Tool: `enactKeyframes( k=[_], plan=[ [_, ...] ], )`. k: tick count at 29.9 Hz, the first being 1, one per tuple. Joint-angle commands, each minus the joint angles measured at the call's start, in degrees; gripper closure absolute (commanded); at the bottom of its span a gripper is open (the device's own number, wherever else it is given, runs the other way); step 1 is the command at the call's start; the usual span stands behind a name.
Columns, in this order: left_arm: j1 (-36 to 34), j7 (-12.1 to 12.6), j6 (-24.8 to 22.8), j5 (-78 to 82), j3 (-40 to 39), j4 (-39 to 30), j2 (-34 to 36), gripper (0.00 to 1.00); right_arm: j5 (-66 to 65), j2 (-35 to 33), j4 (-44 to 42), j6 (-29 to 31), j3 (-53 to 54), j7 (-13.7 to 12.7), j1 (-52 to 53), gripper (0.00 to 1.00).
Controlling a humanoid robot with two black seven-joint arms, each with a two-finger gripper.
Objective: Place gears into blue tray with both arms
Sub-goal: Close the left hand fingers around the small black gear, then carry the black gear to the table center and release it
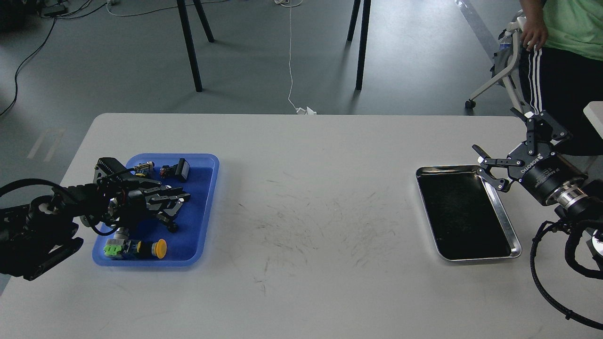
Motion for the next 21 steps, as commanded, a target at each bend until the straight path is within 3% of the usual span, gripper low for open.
enactKeyframes(
  k=[1, 4, 10, 14, 21],
  plan=[
    [-0.12, -0.05, 0.03, -0.11, -0.12, -0.29, 0.71, 0.84, 0.00, 0.09, 0.00, 0.00, 0.10, 0.00, 0.02, 0.02],
    [-0.56, -0.05, 0.12, -0.29, -0.29, -1.25, 1.94, 0.89, 0.00, 0.18, 0.00, 0.00, 0.01, 0.00, 0.02, 0.02],
    [-1.53, -0.05, 0.03, -3.97, -0.91, -4.07, 5.19, 0.89, 0.00, 0.44, -0.70, 0.08, 0.18, 0.00, 0.02, 0.02],
    [-4.95, -0.05, 0.47, -5.91, -2.05, -13.36, 9.41, 0.89, 0.00, 0.62, -1.31, 0.09, 0.18, 0.00, 0.02, 0.02],
    [-10.14, -0.05, 0.12, -6.09, -2.14, -18.22, 6.70, 0.89, 0.00, 0.70, -1.31, 0.09, 0.10, 0.00, 0.11, 0.02]
  ],
)
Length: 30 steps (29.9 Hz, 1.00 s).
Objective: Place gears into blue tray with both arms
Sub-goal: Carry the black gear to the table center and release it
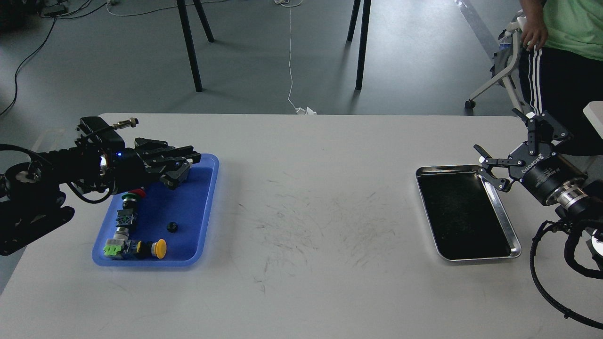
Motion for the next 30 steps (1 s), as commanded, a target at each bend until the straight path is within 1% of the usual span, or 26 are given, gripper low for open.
enactKeyframes(
  k=[1, 3, 6, 13, 17, 21, 24, 30],
  plan=[
    [-2.04, 0.00, 0.10, 0.09, -0.14, -1.70, -2.64, 0.89, 0.00, -0.06, -0.06, -0.02, -0.09, 0.00, 0.03, 0.02],
    [-2.75, 0.00, 0.10, 1.05, 0.21, -3.28, -4.39, 0.89, 0.00, -0.06, -0.41, -0.02, -0.27, 0.00, 0.03, 0.02],
    [-2.92, 0.00, 0.02, 3.60, 0.21, -3.29, -8.61, 0.89, -0.09, -0.06, -0.41, 0.06, -0.36, 0.00, -0.06, 0.02],
    [-2.57, 0.00, -0.07, 4.05, 0.56, -1.89, -20.21, 0.89, -0.09, -0.15, -0.41, -0.02, -0.36, -0.09, -0.06, 0.02],
    [-2.57, 0.00, -0.07, 4.14, 1.43, 2.59, -24.34, 0.89, -0.18, -0.41, -0.41, -0.02, -0.36, -0.09, 0.03, 0.02],
    [-2.05, 0.00, -0.07, 4.14, 1.96, 5.93, -29.88, 0.89, -0.18, -0.59, -0.50, -0.02, -0.36, -0.09, 0.03, 0.02],
    [-1.52, 0.00, 0.02, 4.05, 4.50, 10.32, -34.62, 0.88, -0.18, -0.59, -0.50, -0.11, -0.36, -0.09, 0.03, 0.02],
    [1.47, 0.00, 0.28, 3.87, 5.39, 15.95, -41.66, 0.87, -0.18, -0.42, -1.11, -0.02, -0.36, -0.09, 0.29, 0.02]
  ],
)
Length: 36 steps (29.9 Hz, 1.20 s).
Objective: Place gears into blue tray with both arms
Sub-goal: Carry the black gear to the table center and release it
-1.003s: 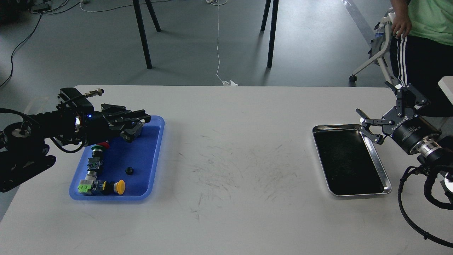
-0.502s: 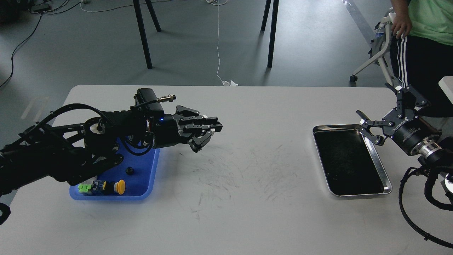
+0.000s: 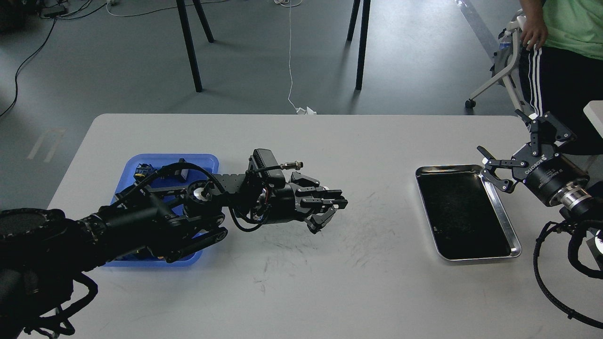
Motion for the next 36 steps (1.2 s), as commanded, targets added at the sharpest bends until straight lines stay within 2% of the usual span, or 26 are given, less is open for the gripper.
enactKeyframes(
  k=[1, 7, 13, 18, 28, 30, 33, 36],
  plan=[
    [1.48, -0.01, -0.03, -0.04, 0.20, 2.74, -3.64, 0.87, 0.00, 0.43, -0.31, 0.00, 0.00, 0.00, 0.24, 0.02],
    [1.66, -0.01, 0.06, -0.30, 0.29, 8.01, -4.26, 0.87, 0.00, 1.14, -0.83, -0.36, 1.76, 0.00, 0.86, 0.02],
    [3.15, -0.01, -0.03, -0.66, 0.29, 11.62, -4.26, 0.87, 0.00, 5.53, -6.37, -0.27, 1.50, -0.08, 4.37, 0.02],
    [4.47, -0.01, 0.06, -0.66, 0.29, 11.80, -4.26, 0.86, 0.00, 7.73, -6.81, -0.53, 1.32, -0.08, 4.64, 0.02],
    [5.00, -0.01, 0.15, -1.09, 0.03, 11.36, -4.26, 0.86, 0.00, 7.82, -7.34, -0.44, 1.14, -0.08, 4.64, 0.02],
    [5.09, -0.01, 0.15, -1.44, 0.11, 11.36, -4.26, 0.84, 0.00, 7.82, -7.34, -0.44, 1.14, -0.08, 4.64, 0.02],
    [5.09, -0.01, 0.15, -3.99, 0.03, 11.27, -4.26, 0.75, -0.09, 7.73, -7.34, -0.44, 1.14, -0.17, 4.64, 0.02],
    [4.56, -0.01, 0.06, -6.19, 0.03, 10.92, -4.26, 0.71, -0.09, 7.64, -7.43, -0.36, 1.06, -0.26, 4.81, 0.02]
  ],
)
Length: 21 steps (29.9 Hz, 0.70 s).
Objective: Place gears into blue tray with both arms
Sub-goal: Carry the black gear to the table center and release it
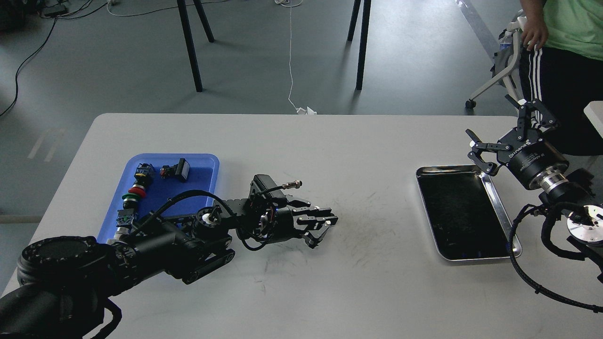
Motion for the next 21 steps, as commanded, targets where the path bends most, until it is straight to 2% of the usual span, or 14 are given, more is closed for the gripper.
enactKeyframes(
  k=[1, 4, 12, 19, 21],
  plan=[
    [-0.53, 0.00, -0.03, -2.37, -0.04, -0.29, 0.00, 0.68, -0.01, -0.22, -0.07, 0.04, -0.08, -0.14, 0.14, 0.02],
    [-1.14, 0.00, -0.12, -4.57, -0.13, -2.75, 0.00, 0.55, -0.79, -0.30, 0.01, 0.13, -0.08, -0.14, 0.14, 0.02],
    [-3.25, 0.00, -0.38, -6.77, -0.74, -6.36, 0.00, 0.46, -1.32, -0.66, -0.07, 0.31, 0.00, -0.31, 0.23, 0.02],
    [-11.68, 0.00, -0.30, -18.45, -0.83, -7.15, 0.00, 0.42, -1.76, -0.83, -0.86, 0.13, -0.35, -0.49, 2.42, 0.02],
    [-14.23, 0.00, -0.29, -21.08, -1.44, -7.15, 1.92, 0.41, -3.34, -0.83, -0.78, -0.13, -0.43, -0.58, 2.95, 0.02]
  ],
)
